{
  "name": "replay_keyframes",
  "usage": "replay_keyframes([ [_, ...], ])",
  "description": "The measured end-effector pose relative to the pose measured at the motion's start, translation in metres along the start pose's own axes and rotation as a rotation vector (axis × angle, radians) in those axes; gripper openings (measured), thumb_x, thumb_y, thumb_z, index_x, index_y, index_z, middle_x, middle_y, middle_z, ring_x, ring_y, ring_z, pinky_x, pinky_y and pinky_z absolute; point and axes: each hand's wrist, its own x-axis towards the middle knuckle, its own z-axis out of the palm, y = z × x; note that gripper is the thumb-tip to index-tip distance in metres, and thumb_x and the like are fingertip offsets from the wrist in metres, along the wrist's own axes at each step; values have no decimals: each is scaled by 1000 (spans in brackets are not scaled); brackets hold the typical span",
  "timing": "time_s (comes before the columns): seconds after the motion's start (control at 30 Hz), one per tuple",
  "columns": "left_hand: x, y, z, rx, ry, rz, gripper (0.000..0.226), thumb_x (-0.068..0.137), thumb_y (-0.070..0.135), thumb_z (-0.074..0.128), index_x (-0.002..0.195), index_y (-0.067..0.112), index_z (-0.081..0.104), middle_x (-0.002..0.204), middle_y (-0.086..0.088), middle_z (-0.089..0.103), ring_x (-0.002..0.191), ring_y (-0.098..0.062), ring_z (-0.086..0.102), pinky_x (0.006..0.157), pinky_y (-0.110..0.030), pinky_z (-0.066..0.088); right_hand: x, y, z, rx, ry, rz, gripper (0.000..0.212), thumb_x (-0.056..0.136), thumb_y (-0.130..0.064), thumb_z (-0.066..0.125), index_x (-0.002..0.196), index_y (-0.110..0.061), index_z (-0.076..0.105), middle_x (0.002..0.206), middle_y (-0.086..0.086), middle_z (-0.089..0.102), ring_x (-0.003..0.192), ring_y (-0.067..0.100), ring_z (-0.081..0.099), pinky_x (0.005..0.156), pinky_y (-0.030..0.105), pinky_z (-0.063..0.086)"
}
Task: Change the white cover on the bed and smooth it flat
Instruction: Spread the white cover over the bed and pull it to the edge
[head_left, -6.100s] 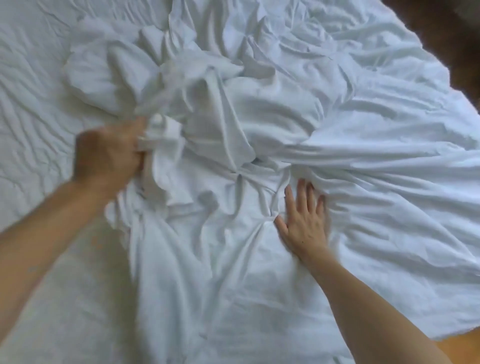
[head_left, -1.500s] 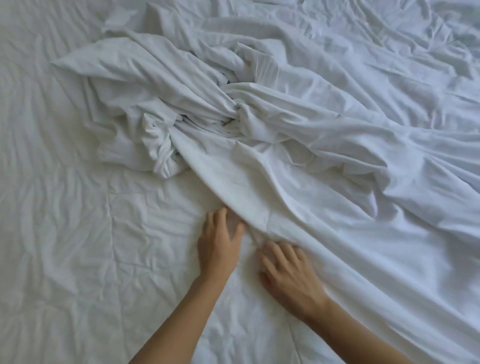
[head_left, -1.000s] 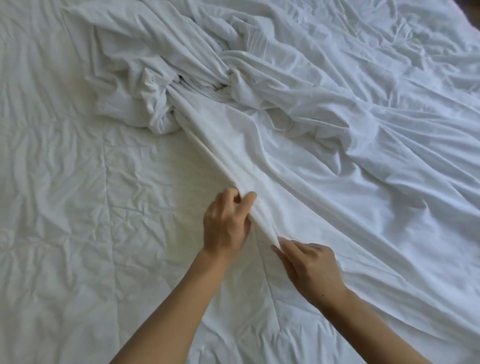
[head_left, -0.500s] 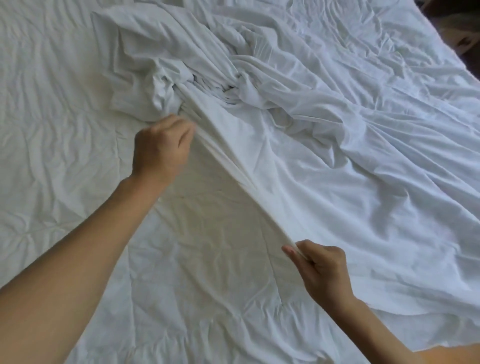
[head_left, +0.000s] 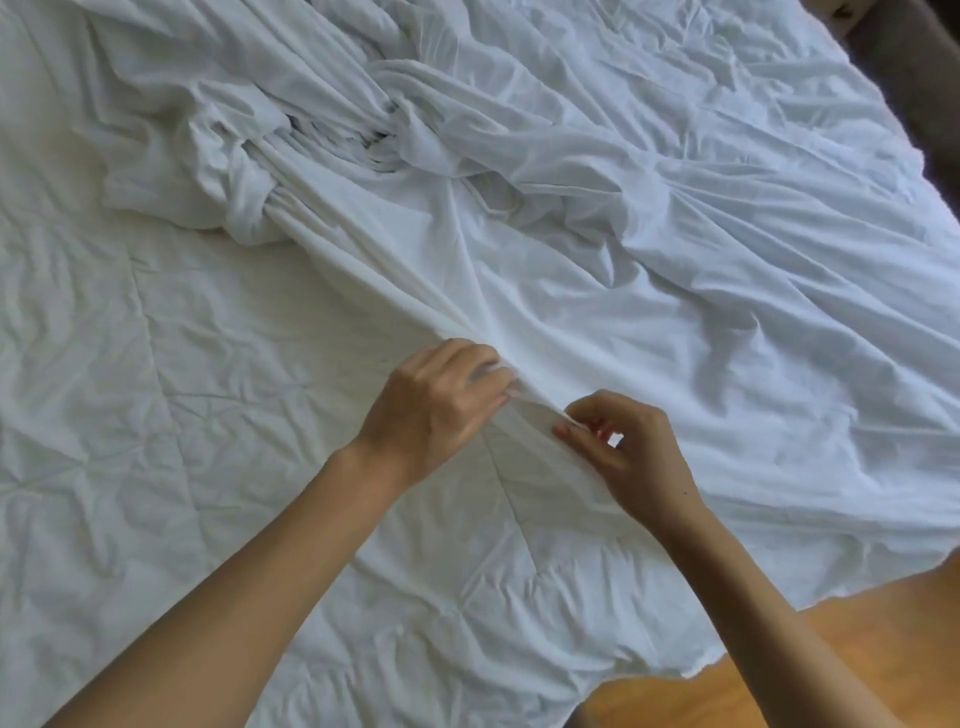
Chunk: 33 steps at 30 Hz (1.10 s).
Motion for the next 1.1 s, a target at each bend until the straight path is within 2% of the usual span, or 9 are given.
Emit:
replay_keyframes([
  [0.17, 11, 0, -1, -26, 9, -1, 12, 86, -7, 58, 81, 1, 64, 79, -12, 60, 74, -34, 58, 69, -39, 48, -6, 10, 5, 38, -23, 36, 14, 80, -12, 75, 75, -17, 63, 70, -10, 58, 66, 10, 55, 61, 28, 46],
  [0.27, 3, 0, -10, -81, 21, -82, 12, 91, -3, 49, 82, 3, 54, 66, -13, 51, 58, -33, 49, 59, -35, 37, -19, 24, 11, -83, 46, 8, 13, 79, -19, 73, 75, -16, 61, 71, -8, 58, 65, 13, 55, 59, 37, 47],
  [0.33, -8, -7, -17, -51, 5, -84, 12, 97, 6, 44, 85, 7, 47, 62, -12, 49, 52, -31, 45, 56, -33, 30, -30, 36, 13, -130, 100, 13, 14, 79, -26, 70, 74, -15, 62, 71, -7, 58, 63, 14, 54, 56, 36, 46],
  [0.53, -65, -29, -16, 68, -94, -3, 18, 102, 13, 41, 86, 9, 46, 59, -11, 46, 46, -30, 46, 44, -38, 40, -64, 77, 18, -298, 295, -25, 15, 79, -21, 71, 72, -12, 61, 71, -7, 57, 63, 10, 52, 51, 25, 43],
  [0.63, -75, -29, -11, 34, -86, -98, 13, 99, 12, 43, 88, 8, 48, 61, -13, 53, 48, -32, 51, 49, -36, 38, -78, 95, 20, -280, 339, 3, 12, 79, -19, 72, 74, -11, 64, 73, -6, 60, 67, 11, 55, 55, 28, 46],
  [0.8, -71, -27, -5, 9, -80, -129, 11, 97, 10, 45, 88, 6, 50, 61, -14, 56, 47, -33, 53, 43, -36, 42, -91, 114, 12, -336, 423, 22, 11, 78, -16, 76, 84, -9, 69, 85, -1, 65, 79, 13, 57, 66, 24, 46],
  [0.97, -70, -33, -6, 37, -145, -228, 16, 97, 14, 44, 89, 2, 51, 50, -11, 49, 38, -31, 48, 45, -25, 27, -92, 116, 14, -514, 345, -161, 37, 83, -36, 69, 112, -15, 60, 109, 5, 61, 98, 20, 54, 82, 31, 46],
  [1.03, -69, -32, -8, 45, -157, -217, 13, 96, 14, 44, 88, 4, 50, 48, -11, 47, 36, -31, 47, 45, -24, 26, -88, 108, 24, -588, 354, -283, 40, 85, -33, 69, 119, -18, 53, 119, 6, 52, 103, 24, 52, 89, 33, 43],
  [1.1, -70, -31, -9, 48, -174, -186, 10, 96, 14, 44, 89, 7, 47, 48, -10, 47, 36, -31, 47, 41, -26, 30, -81, 99, 35, -630, 400, -373, 34, 86, -25, 70, 115, -18, 54, 118, 4, 50, 100, 24, 52, 88, 34, 42],
])
